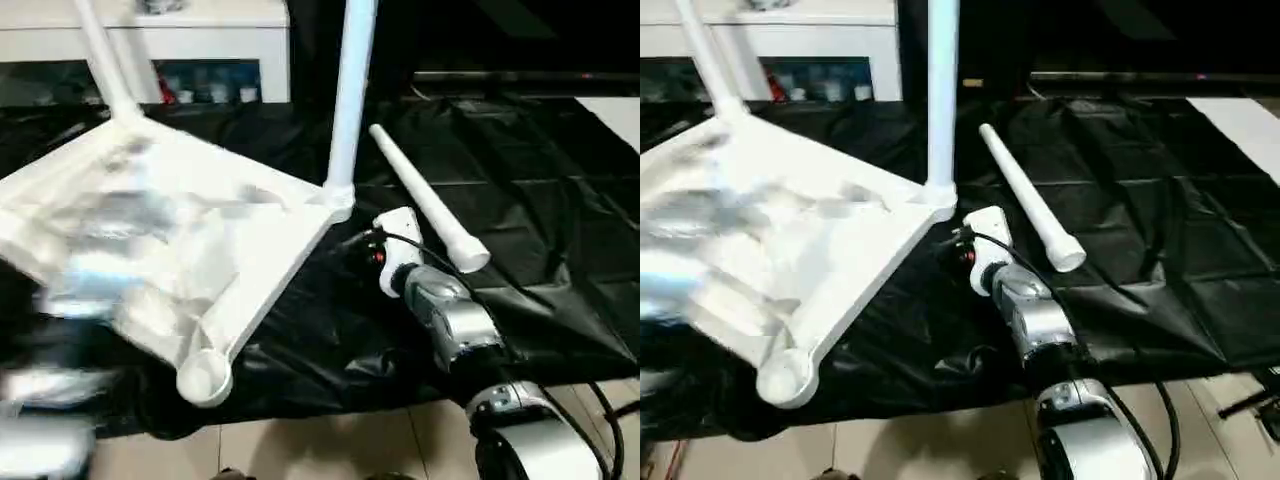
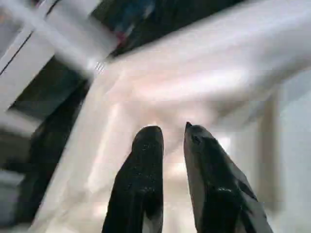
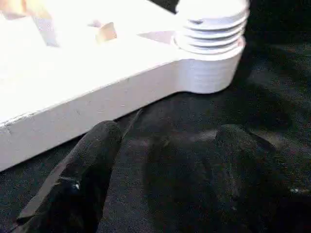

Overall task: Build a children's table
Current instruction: Rotate table base

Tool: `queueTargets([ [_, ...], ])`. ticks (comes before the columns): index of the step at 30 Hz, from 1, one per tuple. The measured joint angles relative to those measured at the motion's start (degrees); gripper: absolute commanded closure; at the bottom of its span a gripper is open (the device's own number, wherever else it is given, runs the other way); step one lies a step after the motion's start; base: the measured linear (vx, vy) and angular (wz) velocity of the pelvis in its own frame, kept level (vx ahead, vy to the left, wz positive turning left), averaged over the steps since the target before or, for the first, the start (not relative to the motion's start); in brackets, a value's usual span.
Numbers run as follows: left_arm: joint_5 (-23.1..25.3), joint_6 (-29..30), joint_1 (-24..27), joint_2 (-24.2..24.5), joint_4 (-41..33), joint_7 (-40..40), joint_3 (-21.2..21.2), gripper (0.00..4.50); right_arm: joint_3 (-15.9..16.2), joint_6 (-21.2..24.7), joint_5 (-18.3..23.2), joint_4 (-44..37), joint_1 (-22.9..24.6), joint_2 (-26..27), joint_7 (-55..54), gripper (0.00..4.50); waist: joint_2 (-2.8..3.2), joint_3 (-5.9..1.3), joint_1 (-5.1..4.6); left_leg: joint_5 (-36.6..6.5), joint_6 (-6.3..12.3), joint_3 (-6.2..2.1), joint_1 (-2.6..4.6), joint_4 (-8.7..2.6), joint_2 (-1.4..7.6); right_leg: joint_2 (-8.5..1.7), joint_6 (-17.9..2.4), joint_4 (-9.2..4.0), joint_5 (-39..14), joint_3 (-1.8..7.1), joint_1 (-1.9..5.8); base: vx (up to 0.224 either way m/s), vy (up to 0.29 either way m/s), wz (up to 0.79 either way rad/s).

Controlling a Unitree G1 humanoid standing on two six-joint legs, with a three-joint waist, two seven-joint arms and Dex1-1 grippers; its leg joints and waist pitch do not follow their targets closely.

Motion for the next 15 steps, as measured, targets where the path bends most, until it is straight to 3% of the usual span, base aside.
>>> queueTargets([
  [4,3.47,6.45,5.63,8.83,-4.15,-2.84,-2.35,3.61,1.0,-0.24,-0.4,2.07,-1.03,0.92,0.23,0.96,-0.21,0.08,-0.1,-0.01,-0.11,-0.03,0.01,0.01,0.0,0.0,0.0,0.05,0.0,0.0,-0.01,0.0,0.0,0.0],
  [9,7.23,12.0,10.61,14.39,-5.94,-4.7,-2.45,3.61,1.26,-1.34,-1.15,4.43,-2.28,1.37,0.32,0.96,-0.77,-0.01,0.05,0.04,-0.2,-0.03,0.02,0.02,0.0,0.01,0.0,0.12,0.0,-0.03,0.01,0.0,0.0,0.0],
  [15,7.59,16.19,15.79,19.08,-7.27,-7.47,-3.27,3.61,1.37,-2.31,-1.2,7.61,-4.3,1.78,0.41,0.96,-1.69,-0.02,-0.07,0.08,-0.28,-0.08,0.07,0.03,0.0,0.01,-0.01,0.2,0.01,-0.03,0.02,0.0,0.0,0.0],
])
